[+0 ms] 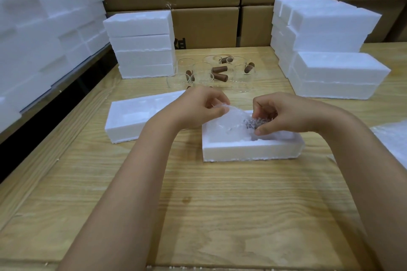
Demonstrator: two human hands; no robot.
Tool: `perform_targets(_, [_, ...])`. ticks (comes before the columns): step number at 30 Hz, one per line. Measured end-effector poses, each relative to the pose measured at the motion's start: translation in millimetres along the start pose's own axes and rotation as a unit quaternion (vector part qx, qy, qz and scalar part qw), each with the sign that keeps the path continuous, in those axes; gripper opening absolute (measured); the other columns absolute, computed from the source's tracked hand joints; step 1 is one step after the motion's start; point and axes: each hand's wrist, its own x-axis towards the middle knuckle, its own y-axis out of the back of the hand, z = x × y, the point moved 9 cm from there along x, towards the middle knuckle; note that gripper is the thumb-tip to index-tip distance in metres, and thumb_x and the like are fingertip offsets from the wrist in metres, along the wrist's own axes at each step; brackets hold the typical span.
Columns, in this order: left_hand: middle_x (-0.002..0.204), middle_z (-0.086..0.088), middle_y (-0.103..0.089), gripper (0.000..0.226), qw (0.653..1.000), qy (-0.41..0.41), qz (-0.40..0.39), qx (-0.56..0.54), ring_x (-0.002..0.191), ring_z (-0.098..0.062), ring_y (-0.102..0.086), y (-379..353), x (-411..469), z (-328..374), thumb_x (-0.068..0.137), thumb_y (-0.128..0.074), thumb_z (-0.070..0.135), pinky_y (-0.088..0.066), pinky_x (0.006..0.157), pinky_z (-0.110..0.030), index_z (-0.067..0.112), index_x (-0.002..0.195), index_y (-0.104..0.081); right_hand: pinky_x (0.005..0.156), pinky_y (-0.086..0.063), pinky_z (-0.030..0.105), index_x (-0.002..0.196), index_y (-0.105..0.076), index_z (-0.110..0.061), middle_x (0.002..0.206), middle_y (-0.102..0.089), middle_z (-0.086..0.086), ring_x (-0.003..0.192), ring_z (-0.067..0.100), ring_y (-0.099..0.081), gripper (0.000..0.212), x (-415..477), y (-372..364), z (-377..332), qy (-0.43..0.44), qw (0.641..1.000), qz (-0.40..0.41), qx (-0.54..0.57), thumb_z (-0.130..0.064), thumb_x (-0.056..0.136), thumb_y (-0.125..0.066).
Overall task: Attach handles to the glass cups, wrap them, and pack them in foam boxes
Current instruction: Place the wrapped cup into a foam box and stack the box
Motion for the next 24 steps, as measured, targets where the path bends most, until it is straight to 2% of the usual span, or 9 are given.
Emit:
perform_targets(2, [0.095, 0.017, -0.068, 0.019, 1.0, 0.002, 0.013, -0.026, 0.089, 0.005, -0.061, 13, -4, 1, 0.089, -0.063, 0.044, -0.045, 0.072, -0.01, 0.035, 0.105, -0.066, 0.071, -0.047, 0.03, 0.083, -0.062, -0.029, 0.072, -0.063, -0.016, 0.068, 0.004, -0.056, 0.023, -1, 2, 1, -0.012, 1.0, 0.001, -0.005, -0.024, 0.071, -0.082])
perform_targets(4, [0.096, 0.021, -0.068, 0.022, 0.99, 0.022, 0.113, -0.085, 0.091, 0.007, -0.061, 50, -12, -8, 0.089, -0.06, 0.049, -0.046, 0.071, -0.009, 0.038, 0.108, -0.063, 0.085, -0.05, 0.028, 0.096, -0.063, -0.036, 0.094, -0.066, -0.011, 0.086, 0.006, -0.063, 0.042, -5, 5, 5, -0.032, 0.999, -0.014, -0.003, -0.043, 0.059, -0.083])
perform_targets(7, [0.117, 0.01, -0.06, 0.031, 0.948, 0.103, 0.275, -0.12, 0.108, -0.006, -0.055, 109, -40, -51, 0.087, -0.067, 0.037, -0.045, 0.086, -0.029, 0.035, 0.116, -0.058, 0.089, -0.048, 0.027, 0.106, -0.059, -0.042, 0.1, -0.067, -0.013, 0.089, 0.001, -0.065, 0.07, -9, 15, 6, -0.035, 0.999, 0.002, 0.029, -0.064, 0.042, -0.074])
perform_targets(9, [0.129, 0.005, -0.051, 0.042, 0.953, 0.184, 0.222, -0.094, 0.114, -0.012, -0.046, 111, -55, -84, 0.079, -0.075, 0.031, -0.037, 0.089, -0.033, 0.034, 0.117, -0.056, 0.087, -0.048, 0.027, 0.106, -0.06, -0.041, 0.099, -0.067, -0.015, 0.087, -0.003, -0.064, 0.067, -9, 27, 6, -0.02, 0.997, 0.06, 0.052, -0.068, 0.044, -0.069])
perform_targets(11, [0.132, 0.006, -0.047, 0.043, 0.964, 0.247, 0.092, -0.023, 0.117, -0.013, -0.042, 88, -63, -104, 0.073, -0.081, 0.031, -0.033, 0.091, -0.032, 0.036, 0.111, -0.059, 0.083, -0.047, 0.024, 0.102, -0.062, -0.04, 0.099, -0.067, -0.015, 0.087, -0.004, -0.063, 0.062, -9, 37, 5, -0.01, 0.991, 0.112, 0.07, -0.069, 0.047, -0.065])
perform_targets(14, [0.143, 0.004, -0.04, 0.035, 0.966, 0.235, 0.015, 0.104, 0.139, -0.016, -0.027, 66, -60, -106, 0.069, -0.083, 0.038, -0.018, 0.111, -0.044, 0.043, 0.097, -0.062, 0.085, -0.047, 0.025, 0.099, -0.064, -0.038, 0.1, -0.066, -0.014, 0.091, -0.001, -0.062, 0.057, -10, 38, 4, -0.007, 0.989, 0.127, 0.08, -0.068, 0.051, -0.063])
perform_targets(17, [0.156, 0.001, -0.027, 0.024, 0.964, 0.227, 0.008, 0.135, 0.146, -0.017, -0.015, 61, -53, -101, 0.071, -0.081, 0.039, -0.003, 0.117, -0.054, 0.043, 0.086, -0.063, 0.087, -0.048, 0.026, 0.099, -0.064, -0.037, 0.1, -0.066, -0.013, 0.094, 0.004, -0.063, 0.049, -10, 36, 4, -0.008, 0.99, 0.124, 0.071, -0.064, 0.058, -0.061])
perform_targets(20, [0.15, 0.006, -0.039, 0.023, 0.97, 0.225, 0.046, 0.084, 0.138, -0.015, -0.031, 74, -52, -98, 0.07, -0.084, 0.032, -0.019, 0.113, -0.041, 0.034, 0.087, -0.068, 0.084, -0.048, 0.026, 0.097, -0.065, -0.037, 0.093, -0.068, -0.015, 0.086, 0.0, -0.063, 0.046, -11, 38, 5, -0.009, 0.989, 0.132, 0.069, -0.064, 0.06, -0.059])
perform_targets(24, [0.126, 0.008, -0.057, 0.023, 0.968, 0.199, 0.152, 0.014, 0.113, -0.013, -0.048, 112, -60, -77, 0.069, -0.084, 0.039, -0.033, 0.087, -0.032, 0.038, 0.083, -0.066, 0.084, -0.051, 0.03, 0.095, -0.067, -0.034, 0.093, -0.071, -0.01, 0.085, 0.004, -0.065, 0.032, -12, 44, 1, 0.023, 0.981, 0.165, 0.099, -0.056, 0.073, -0.062])
